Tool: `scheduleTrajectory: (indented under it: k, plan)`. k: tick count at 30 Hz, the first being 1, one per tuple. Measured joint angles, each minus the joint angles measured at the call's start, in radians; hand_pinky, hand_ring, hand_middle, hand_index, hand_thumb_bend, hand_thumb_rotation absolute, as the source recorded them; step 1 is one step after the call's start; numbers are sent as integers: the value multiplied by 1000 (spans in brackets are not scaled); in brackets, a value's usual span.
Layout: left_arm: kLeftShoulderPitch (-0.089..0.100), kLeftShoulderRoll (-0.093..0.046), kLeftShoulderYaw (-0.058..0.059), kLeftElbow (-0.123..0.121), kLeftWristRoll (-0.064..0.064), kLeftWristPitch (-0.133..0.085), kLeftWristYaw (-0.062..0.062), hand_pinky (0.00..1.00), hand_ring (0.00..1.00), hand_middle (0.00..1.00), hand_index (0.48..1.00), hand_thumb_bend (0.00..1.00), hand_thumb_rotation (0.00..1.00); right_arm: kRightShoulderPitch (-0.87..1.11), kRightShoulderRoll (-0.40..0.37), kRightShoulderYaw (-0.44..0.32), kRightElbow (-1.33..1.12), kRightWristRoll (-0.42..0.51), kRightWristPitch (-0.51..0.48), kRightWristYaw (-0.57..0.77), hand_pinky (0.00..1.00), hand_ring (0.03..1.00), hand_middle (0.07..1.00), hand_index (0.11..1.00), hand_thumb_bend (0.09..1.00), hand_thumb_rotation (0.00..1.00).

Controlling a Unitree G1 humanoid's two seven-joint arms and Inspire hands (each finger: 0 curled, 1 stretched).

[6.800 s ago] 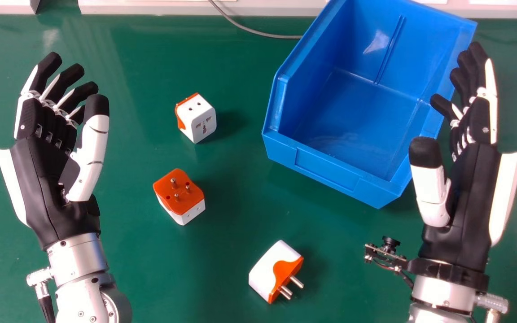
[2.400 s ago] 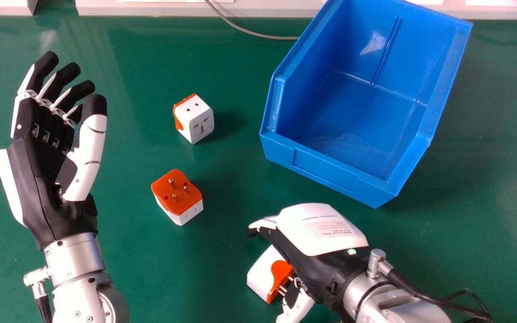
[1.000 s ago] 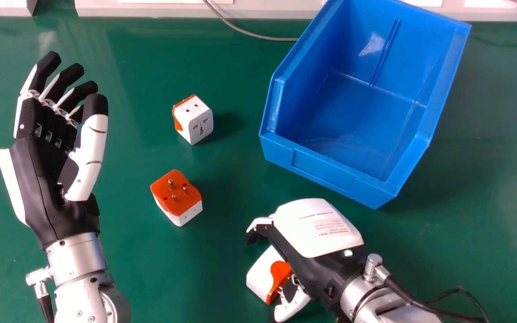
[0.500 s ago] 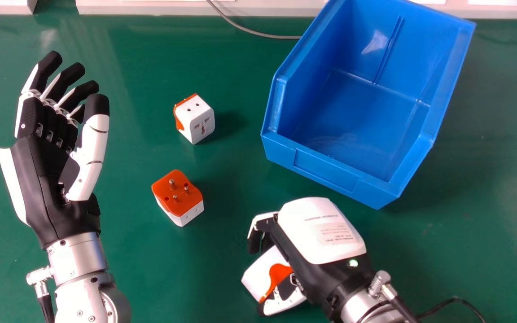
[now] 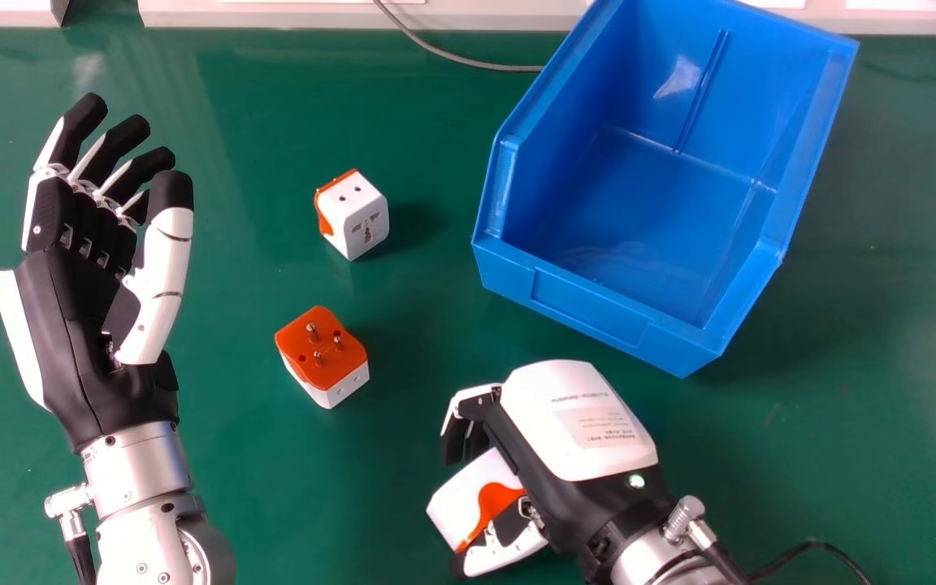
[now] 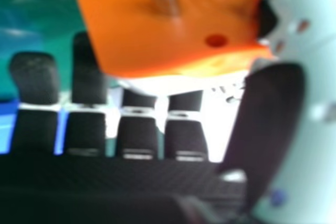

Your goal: Pick all objects and put in blue box

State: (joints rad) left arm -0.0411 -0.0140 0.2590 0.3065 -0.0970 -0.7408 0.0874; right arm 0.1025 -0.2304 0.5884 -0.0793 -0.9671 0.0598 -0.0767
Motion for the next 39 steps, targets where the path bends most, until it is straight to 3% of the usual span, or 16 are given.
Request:
scheduleTrajectory:
  k: [7, 12, 30, 39]
  plan:
    - [0, 0, 0, 0, 0, 0, 0, 649, 708, 770, 804, 645, 399, 1, 1, -18, 0, 64, -60, -45, 211, 295, 423, 492, 523, 0]
    - [0, 0, 0, 0, 0, 0, 1, 648, 709, 770, 804, 643, 397, 2, 3, -29, -1, 66, -108, -123, 248, 327, 441, 513, 517, 0]
    - [0, -1, 1, 0, 0, 0, 2, 648, 708, 767, 803, 640, 396, 68, 22, -77, -108, 97, -166, -184, 313, 382, 482, 520, 507, 0]
    - [0, -1, 2, 6, 4, 0, 10, 644, 704, 766, 802, 637, 397, 67, 39, -128, -125, 94, -244, -315, 322, 411, 496, 499, 502, 0]
